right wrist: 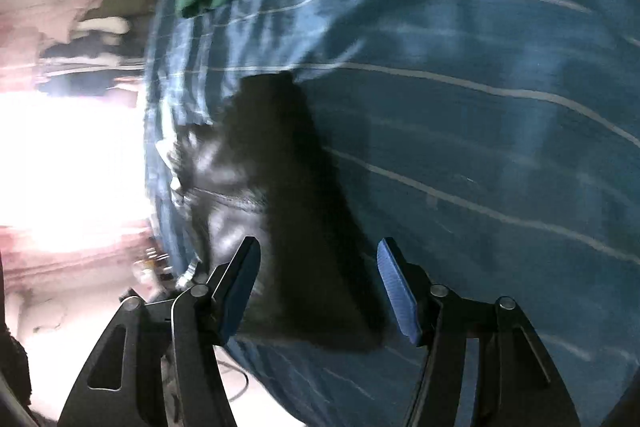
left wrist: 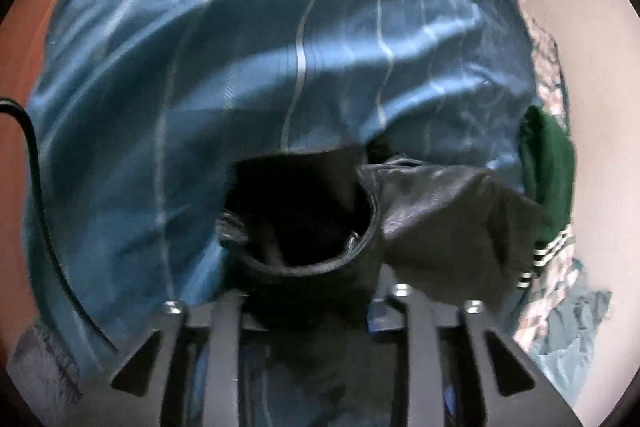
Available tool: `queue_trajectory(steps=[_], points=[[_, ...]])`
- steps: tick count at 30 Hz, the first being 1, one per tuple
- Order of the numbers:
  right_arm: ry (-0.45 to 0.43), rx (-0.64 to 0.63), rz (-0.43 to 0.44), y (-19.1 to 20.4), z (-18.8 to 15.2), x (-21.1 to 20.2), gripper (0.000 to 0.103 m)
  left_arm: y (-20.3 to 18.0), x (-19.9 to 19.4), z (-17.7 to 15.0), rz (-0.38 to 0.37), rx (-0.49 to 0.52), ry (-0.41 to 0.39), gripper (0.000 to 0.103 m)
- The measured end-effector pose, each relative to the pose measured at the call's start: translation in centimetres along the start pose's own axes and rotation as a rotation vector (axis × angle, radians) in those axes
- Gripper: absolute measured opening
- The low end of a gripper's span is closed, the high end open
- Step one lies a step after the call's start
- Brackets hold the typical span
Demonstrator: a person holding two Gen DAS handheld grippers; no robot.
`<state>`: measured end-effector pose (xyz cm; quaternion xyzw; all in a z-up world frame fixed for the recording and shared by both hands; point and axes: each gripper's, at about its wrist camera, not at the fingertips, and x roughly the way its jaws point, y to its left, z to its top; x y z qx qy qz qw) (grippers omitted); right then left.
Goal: Fold large clothes
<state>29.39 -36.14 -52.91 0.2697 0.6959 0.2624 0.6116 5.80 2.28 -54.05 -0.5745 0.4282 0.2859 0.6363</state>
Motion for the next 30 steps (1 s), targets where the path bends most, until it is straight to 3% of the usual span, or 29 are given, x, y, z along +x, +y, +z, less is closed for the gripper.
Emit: queue_trajectory(steps=[3, 7, 9, 11, 15, 18, 20, 22, 24, 27, 30], points=[[0.07, -0.033, 0.092, 0.2, 1.8, 3.0, 0.076, 0.6, -0.2, -0.2, -0.014, 0.036, 0.014, 0.022], [0.234, -0.087, 0.171, 0.7, 3.6, 8.8, 0.082, 1.3, 1.4, 0.5, -0.043, -0.005, 0.052, 0.022], [0.257, -0.112, 0.213, 1.2, 4.1, 10.7, 0.084, 1.1, 1.4, 0.9, -0.043, 0.022, 0.056, 0.022], [0.244, -0.158, 0.197, 2.5, 4.2, 11.5, 0.082, 1.1, 0.9, 0.9, -0.036, 0.053, 0.054, 0.022], [0.123, -0.071, 0.228, 2.9, 2.7, 9.6, 0.05, -0.4, 0.0, 1.7, -0.032, 0.138, 0.03, 0.022], [0.051, 0.081, 0.321, 2.1, 0.3, 7.4, 0.046, -2.5, -0.6, 2.6, -0.05, 0.251, -0.01, 0.022], [0.018, 0.21, 0.382, 0.5, -1.9, 6.6, 0.046, -3.5, -0.2, 3.1, -0.065, 0.323, -0.006, 0.029], [0.009, 0.256, 0.356, -1.1, -3.3, 7.0, 0.062, -3.9, 1.4, 3.4, -0.059, 0.367, 0.046, 0.033], [0.032, 0.309, 0.304, -3.4, -4.3, 8.0, 0.071, -3.3, 3.6, 3.8, -0.038, 0.357, 0.123, 0.036], [0.032, 0.279, 0.373, -4.1, -4.4, 8.8, 0.077, -2.7, 5.0, 4.3, -0.058, 0.336, 0.156, 0.045], [0.038, 0.24, 0.412, -3.7, -3.9, 10.2, 0.083, -3.2, 5.3, 4.6, -0.057, 0.354, 0.142, 0.045]])
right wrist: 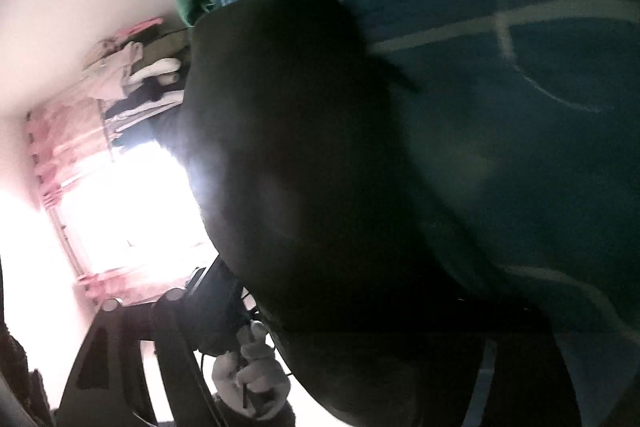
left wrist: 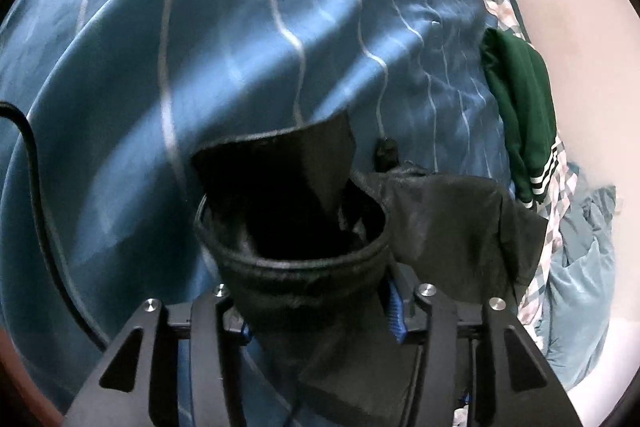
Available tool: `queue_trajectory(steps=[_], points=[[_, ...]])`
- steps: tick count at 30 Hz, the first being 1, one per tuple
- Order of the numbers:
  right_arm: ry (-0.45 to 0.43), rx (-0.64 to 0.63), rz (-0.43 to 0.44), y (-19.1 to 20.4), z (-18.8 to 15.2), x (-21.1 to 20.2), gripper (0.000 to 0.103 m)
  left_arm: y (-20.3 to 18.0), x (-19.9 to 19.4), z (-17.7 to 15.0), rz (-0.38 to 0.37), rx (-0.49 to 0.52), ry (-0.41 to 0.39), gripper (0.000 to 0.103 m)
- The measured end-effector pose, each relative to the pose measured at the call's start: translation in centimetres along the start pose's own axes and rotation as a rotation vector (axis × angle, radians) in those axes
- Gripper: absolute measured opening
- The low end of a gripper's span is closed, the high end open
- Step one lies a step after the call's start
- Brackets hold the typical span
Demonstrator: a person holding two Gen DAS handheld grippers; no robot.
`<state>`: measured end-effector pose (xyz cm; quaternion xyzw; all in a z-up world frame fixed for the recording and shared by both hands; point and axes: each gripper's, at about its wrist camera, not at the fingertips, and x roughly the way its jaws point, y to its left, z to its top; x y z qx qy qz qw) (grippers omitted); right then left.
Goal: Fold large clothes
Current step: 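Lift the folded jacket with both grippers and carry it onto the green sweater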
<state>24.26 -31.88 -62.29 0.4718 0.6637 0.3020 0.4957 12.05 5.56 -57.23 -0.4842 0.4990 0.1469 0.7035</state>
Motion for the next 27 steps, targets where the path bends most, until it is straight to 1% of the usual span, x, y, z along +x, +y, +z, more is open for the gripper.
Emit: queue_trajectory(steps=[1, 2, 3, 4, 6, 7, 10, 11, 13, 15, 17, 20, 23, 25, 27], points=[[-0.001, -0.026, 0.001, 0.3, 0.1, 0.5, 0.083, -0.3, -0.1, 0.0, 0.007, 0.008, -0.015, 0.044], [-0.007, -0.054, -0.016, 0.7, 0.1, 1.0, 0.082, -0.7, -0.2, 0.0, 0.014, 0.017, -0.028, 0.044], [-0.016, -0.089, -0.052, 1.3, -0.1, 1.5, 0.075, -1.2, -0.4, 0.0, 0.026, 0.034, -0.043, 0.034], [-0.041, -0.103, -0.073, 1.9, -0.4, 1.7, 0.061, -1.6, -0.7, 0.0, 0.038, 0.053, -0.054, 0.027], [-0.076, -0.085, -0.05, 2.6, -1.0, 1.5, 0.051, -2.7, -1.7, 0.6, 0.048, 0.09, -0.062, 0.024], [-0.091, -0.084, -0.057, 3.3, -1.4, 1.3, 0.047, -3.1, -2.2, 0.8, 0.051, 0.103, -0.064, 0.024], [-0.129, -0.082, -0.078, 6.0, -2.9, 1.2, 0.045, -4.6, -4.2, 2.1, 0.041, 0.156, -0.045, 0.024], [-0.14, -0.071, -0.079, 6.7, -3.4, 0.5, 0.045, -5.2, -4.8, 2.7, 0.031, 0.174, -0.029, 0.024], [-0.176, -0.052, -0.099, 8.4, -4.5, -0.7, 0.045, -6.7, -5.4, 4.0, -0.001, 0.203, 0.018, 0.024], [-0.218, -0.012, -0.098, 9.7, -5.4, -1.7, 0.045, -8.5, -6.0, 5.0, -0.033, 0.247, 0.072, 0.024], [-0.256, 0.007, -0.069, 10.9, -6.1, -5.1, 0.043, -10.5, -6.3, 5.9, -0.049, 0.311, 0.116, 0.024], [-0.334, 0.035, -0.059, 13.7, -7.4, -7.3, 0.043, -12.5, -6.8, 7.9, -0.09, 0.347, 0.172, 0.024], [-0.396, 0.032, -0.049, 17.2, -7.6, -7.5, 0.042, -15.0, -7.7, 10.1, -0.132, 0.393, 0.187, 0.024], [-0.425, 0.023, -0.01, 19.6, -6.1, -7.4, 0.042, -17.8, -8.1, 12.4, -0.164, 0.429, 0.169, 0.024], [-0.443, 0.006, 0.009, 22.2, -4.4, -7.2, 0.042, -20.5, -8.0, 14.4, -0.182, 0.453, 0.145, 0.024]])
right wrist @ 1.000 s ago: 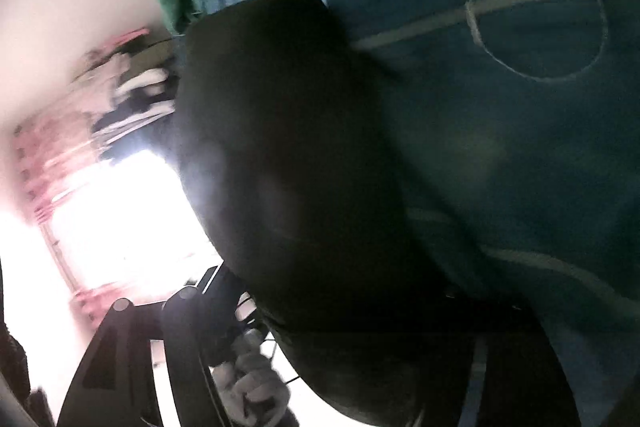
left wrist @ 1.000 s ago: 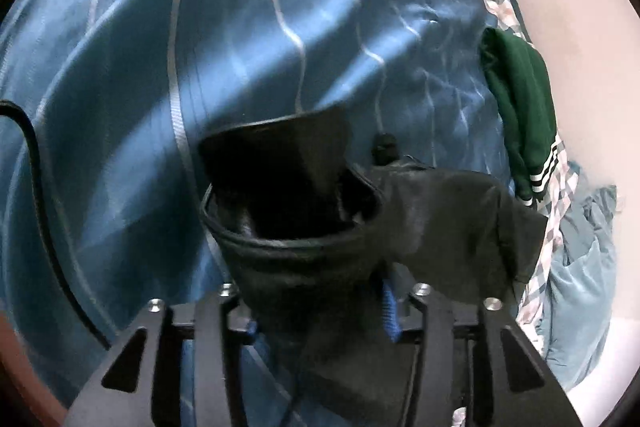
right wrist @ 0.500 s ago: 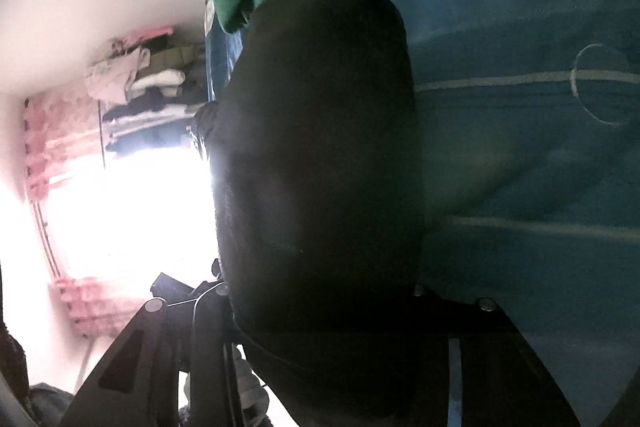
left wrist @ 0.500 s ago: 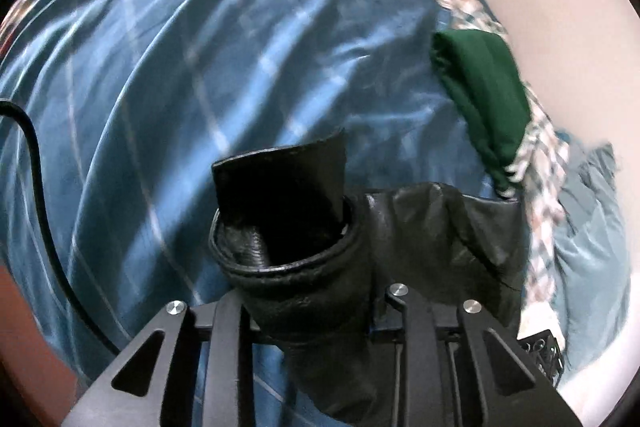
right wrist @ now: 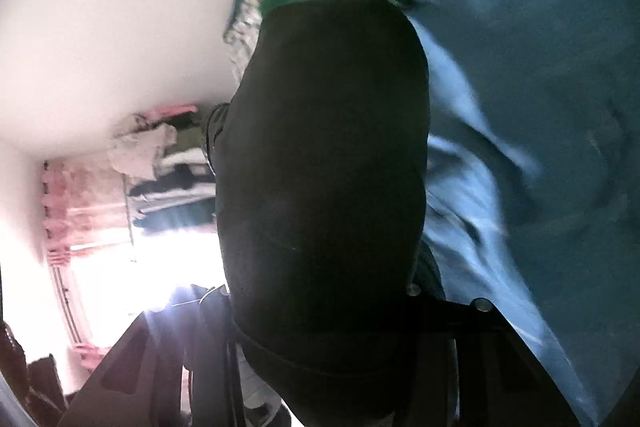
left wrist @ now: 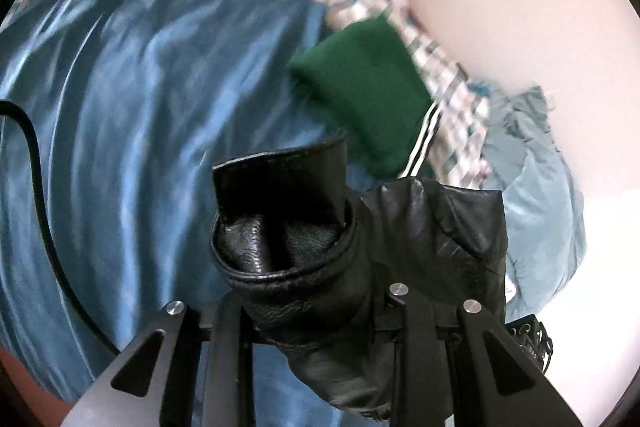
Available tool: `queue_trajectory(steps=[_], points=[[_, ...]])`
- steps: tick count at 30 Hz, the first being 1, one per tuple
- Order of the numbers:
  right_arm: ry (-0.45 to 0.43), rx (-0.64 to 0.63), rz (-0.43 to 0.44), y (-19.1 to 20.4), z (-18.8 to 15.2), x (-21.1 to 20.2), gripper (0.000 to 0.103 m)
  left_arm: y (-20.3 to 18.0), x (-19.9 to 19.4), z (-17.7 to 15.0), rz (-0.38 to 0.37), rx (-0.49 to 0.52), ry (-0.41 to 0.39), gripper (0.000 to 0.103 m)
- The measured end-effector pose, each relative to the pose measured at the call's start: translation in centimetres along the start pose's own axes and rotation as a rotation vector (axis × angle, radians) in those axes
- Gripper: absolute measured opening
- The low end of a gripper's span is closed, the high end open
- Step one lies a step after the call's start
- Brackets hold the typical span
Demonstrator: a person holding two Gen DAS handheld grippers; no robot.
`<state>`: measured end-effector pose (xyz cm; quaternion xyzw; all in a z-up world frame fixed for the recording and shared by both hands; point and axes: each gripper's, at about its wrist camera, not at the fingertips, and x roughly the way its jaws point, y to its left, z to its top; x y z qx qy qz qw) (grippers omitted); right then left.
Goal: Fold large clothes
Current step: 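Lift the folded jacket with both grippers and carry it onto the green sweater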
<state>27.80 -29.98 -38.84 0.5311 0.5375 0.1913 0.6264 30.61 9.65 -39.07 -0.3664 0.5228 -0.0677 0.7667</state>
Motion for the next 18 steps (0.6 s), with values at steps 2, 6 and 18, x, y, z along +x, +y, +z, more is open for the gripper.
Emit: queue_trajectory(steps=[2, 6, 18], points=[[-0.013, -0.025, 0.027, 2.6, 3.1, 1.6, 0.042, -1.8, 0.6, 3.8, -0.018, 0.01, -0.041, 0.024], [-0.011, -0.094, 0.092, 7.1, 11.9, 4.7, 0.042, -4.9, 3.4, 11.1, -0.044, 0.022, -0.137, 0.024], [0.112, -0.11, 0.082, 7.2, 40.7, 22.1, 0.042, -7.3, 21.3, 24.8, 0.011, 0.027, -0.212, 0.024]])
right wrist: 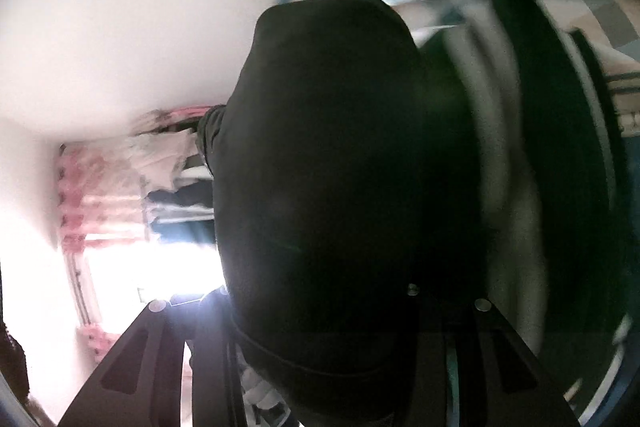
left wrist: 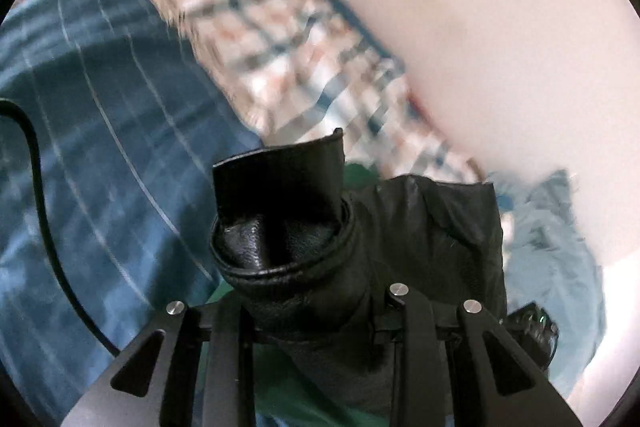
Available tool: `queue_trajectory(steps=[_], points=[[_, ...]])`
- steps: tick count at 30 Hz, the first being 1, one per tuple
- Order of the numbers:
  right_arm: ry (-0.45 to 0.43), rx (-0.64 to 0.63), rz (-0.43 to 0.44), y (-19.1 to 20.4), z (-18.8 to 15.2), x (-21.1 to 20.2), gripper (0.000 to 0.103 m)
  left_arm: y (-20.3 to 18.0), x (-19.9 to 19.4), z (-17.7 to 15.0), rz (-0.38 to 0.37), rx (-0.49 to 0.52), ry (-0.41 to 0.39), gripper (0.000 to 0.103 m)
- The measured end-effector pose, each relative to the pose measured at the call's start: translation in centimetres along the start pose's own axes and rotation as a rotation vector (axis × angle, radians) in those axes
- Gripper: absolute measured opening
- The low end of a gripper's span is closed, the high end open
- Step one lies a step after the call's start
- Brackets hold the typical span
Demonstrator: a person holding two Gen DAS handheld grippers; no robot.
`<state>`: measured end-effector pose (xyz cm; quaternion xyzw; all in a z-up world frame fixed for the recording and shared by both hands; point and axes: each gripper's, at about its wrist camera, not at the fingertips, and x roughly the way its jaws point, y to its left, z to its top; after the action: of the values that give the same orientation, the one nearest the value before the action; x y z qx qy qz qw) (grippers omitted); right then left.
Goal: Fold large clothes
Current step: 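Lift the folded jacket with both grippers and carry it onto the green sweater, then open both grippers to release the jacket and pull them back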
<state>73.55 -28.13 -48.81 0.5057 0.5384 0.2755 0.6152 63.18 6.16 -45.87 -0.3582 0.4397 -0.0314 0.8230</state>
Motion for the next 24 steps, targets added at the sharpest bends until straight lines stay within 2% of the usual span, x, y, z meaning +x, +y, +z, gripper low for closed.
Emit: queue_trajectory(steps=[2, 5, 6, 7, 10, 12, 13, 14, 15, 16, 18, 22, 24], points=[[0.009, 0.011, -0.056, -2.5, 1.7, 0.9, 0.046, 0.8, 2.7, -1.2, 0.027, 0.026, 0.048, 0.029], [0.003, 0.012, -0.089, -4.5, 2.2, 0.9, 0.052, 1.2, 3.8, -2.2, 0.018, 0.077, 0.06, 0.033], [0.007, 0.01, -0.102, -4.3, 2.2, 0.9, 0.055, 1.0, 3.7, -2.1, 0.03, 0.096, 0.058, 0.034], [0.013, -0.009, -0.136, -3.6, 2.2, 1.0, 0.062, 0.9, 3.6, -2.0, 0.039, 0.106, 0.064, 0.035], [0.018, -0.03, -0.276, -1.5, 2.2, 1.3, 0.07, 0.0, 3.6, -1.5, 0.076, 0.15, 0.094, 0.035], [-0.012, -0.045, -0.366, 0.0, 1.4, 1.1, 0.076, -1.5, 2.9, -1.7, 0.142, 0.23, 0.099, 0.037], [-0.038, -0.081, -0.458, 1.1, 0.7, 1.1, 0.084, -2.1, 2.6, -1.8, 0.171, 0.268, 0.095, 0.041], [-0.069, -0.122, -0.564, 2.2, -0.3, 1.0, 0.087, -2.8, 2.3, -2.0, 0.205, 0.31, 0.093, 0.047], [-0.093, -0.167, -0.67, 3.3, -1.3, 1.2, 0.089, -3.5, 1.9, -2.2, 0.244, 0.352, 0.092, 0.076], [-0.11, -0.192, -0.741, 4.0, -2.1, 1.3, 0.09, -3.8, 1.6, -2.4, 0.27, 0.381, 0.086, 0.096], [-0.148, -0.227, -0.869, 5.2, -3.6, 1.6, 0.092, -4.7, 0.4, -2.7, 0.324, 0.448, 0.055, 0.096], [-0.205, -0.284, -1.117, 6.4, -8.2, 1.8, 0.094, -6.0, -1.8, -3.6, 0.422, 0.54, 0.055, 0.096], [-0.212, -0.305, -1.211, 7.2, -10.8, 1.8, 0.094, -6.6, -3.3, -4.3, 0.436, 0.569, 0.057, 0.096]])
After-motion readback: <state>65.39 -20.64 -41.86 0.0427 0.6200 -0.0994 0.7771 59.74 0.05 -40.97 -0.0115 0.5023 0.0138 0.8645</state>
